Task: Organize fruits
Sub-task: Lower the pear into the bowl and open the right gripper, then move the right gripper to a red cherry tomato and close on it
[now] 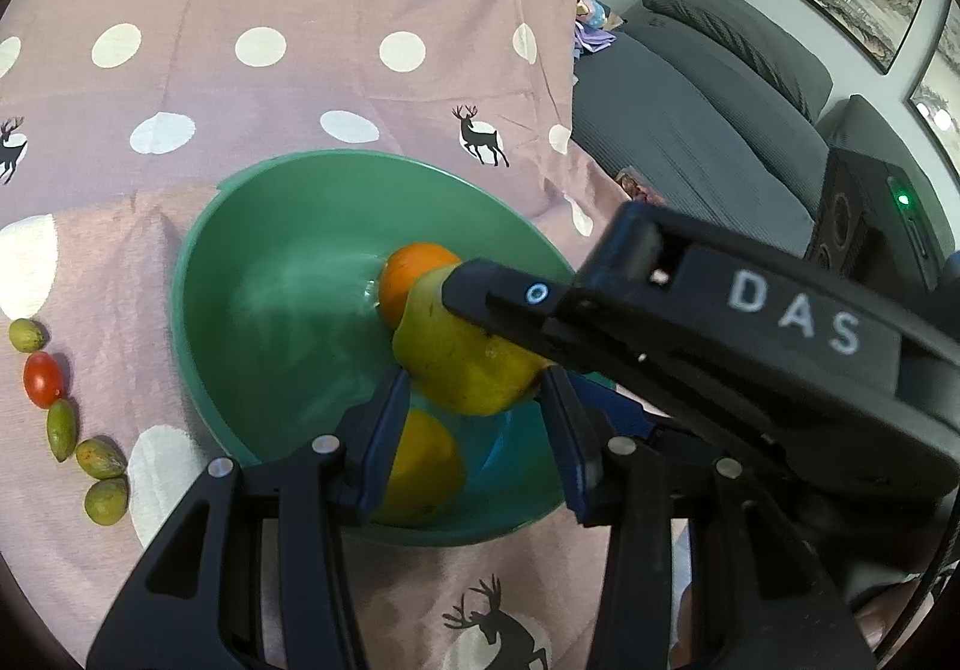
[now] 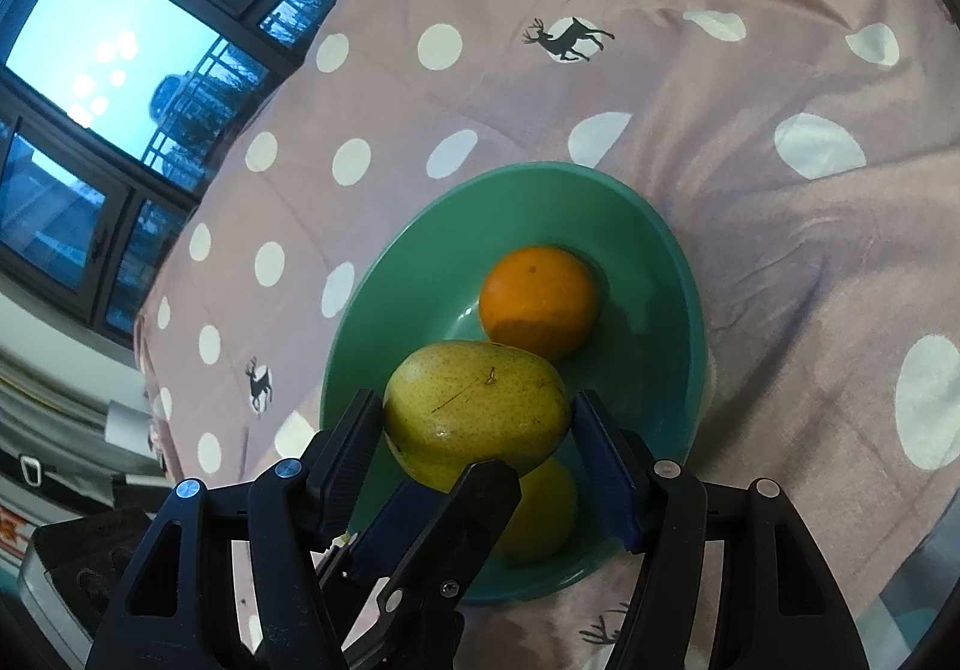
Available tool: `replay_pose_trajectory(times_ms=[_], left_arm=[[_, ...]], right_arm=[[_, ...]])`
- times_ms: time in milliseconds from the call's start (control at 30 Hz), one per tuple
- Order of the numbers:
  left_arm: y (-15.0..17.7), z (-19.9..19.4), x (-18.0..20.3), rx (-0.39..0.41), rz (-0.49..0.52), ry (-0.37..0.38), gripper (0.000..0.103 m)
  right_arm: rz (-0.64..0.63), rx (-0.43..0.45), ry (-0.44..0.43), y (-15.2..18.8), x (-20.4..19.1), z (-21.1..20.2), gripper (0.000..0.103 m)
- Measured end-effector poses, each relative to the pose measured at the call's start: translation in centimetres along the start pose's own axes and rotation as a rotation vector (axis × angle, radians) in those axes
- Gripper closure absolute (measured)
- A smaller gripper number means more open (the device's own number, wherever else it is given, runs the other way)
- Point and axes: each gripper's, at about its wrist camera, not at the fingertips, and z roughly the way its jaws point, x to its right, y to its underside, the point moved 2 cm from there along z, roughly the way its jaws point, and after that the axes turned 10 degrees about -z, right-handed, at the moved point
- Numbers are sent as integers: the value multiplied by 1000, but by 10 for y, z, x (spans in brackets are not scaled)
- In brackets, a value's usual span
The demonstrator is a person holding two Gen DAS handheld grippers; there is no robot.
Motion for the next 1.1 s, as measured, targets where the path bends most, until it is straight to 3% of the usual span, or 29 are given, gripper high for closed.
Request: replay_pose_trajectory(times_ms=[67, 167, 333, 467, 700, 733, 900, 1100], left_arm=[[0, -2, -1, 13, 0, -11, 60], [-2, -5, -5, 4, -28, 30, 60], [-2, -10, -5, 21, -10, 2, 61], [-2, -18, -9, 30, -9, -20, 60], [-2, -58, -34, 88, -1, -186, 59], [-3, -68, -41, 108, -6, -222, 59], [-8, -108, -70, 179, -62, -265, 56], [-10, -150, -110, 232, -169, -399, 51]], right_arm=[[-10, 7, 14, 0, -2, 0, 37], [-8, 22, -89, 0, -7, -3, 38], [-48, 27, 10, 1, -16, -5, 38], [-64, 29, 16, 3, -20, -7, 38], [-105, 42, 55, 3, -29, -11, 39], [-112, 45, 51, 3, -31, -12, 39], [-160, 54, 18, 7, -49, -15, 39], [-231, 41, -51, 15, -79, -12, 39]])
